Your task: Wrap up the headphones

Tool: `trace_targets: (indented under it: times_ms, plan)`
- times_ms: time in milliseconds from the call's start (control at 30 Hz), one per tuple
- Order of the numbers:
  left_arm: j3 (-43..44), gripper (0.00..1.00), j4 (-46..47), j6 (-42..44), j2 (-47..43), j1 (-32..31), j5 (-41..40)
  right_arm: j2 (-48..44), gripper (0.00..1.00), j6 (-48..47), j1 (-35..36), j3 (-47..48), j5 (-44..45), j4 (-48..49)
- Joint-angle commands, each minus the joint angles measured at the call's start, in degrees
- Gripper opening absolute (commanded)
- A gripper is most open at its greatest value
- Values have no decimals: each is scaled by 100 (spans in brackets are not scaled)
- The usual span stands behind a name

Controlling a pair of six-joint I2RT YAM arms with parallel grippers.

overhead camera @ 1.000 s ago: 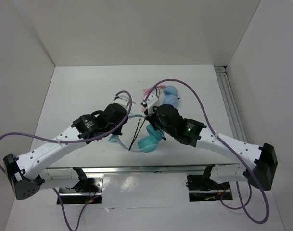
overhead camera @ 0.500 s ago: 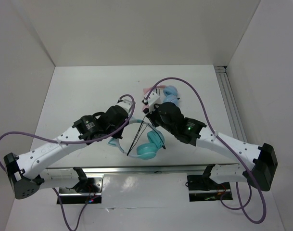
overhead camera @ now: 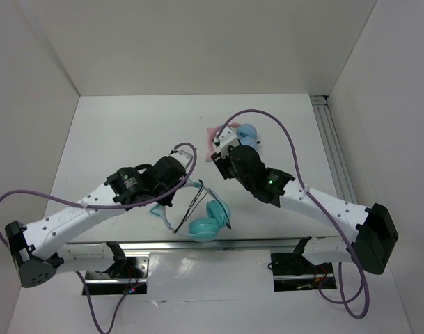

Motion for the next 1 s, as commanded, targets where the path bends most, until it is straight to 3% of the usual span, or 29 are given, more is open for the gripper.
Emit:
trace_targets:
  times_ms: [0,133,267,500,733,967]
  plan:
    - [381,0,41,-73,-99,-17,25,-5,58,145,-10,1,208,279]
    - [487,0,-74,-126,86,44,25,-119,61,198,-62,1,138,226]
    - [540,0,-74,-389,200,97,-255,-469,70,636,-62,194,654,33]
    - [435,0,751,-1583,850,150,-863,-1208,100,1743,-62,668,2113,-967]
    - [136,0,2726,-2305,1940,150,-564,-1937,100,1974,-10,1047,1967,-1831]
    - [627,0,3573,-2999,3599,70,-730,-1991,100,1920,-10,1100,1597,-2112]
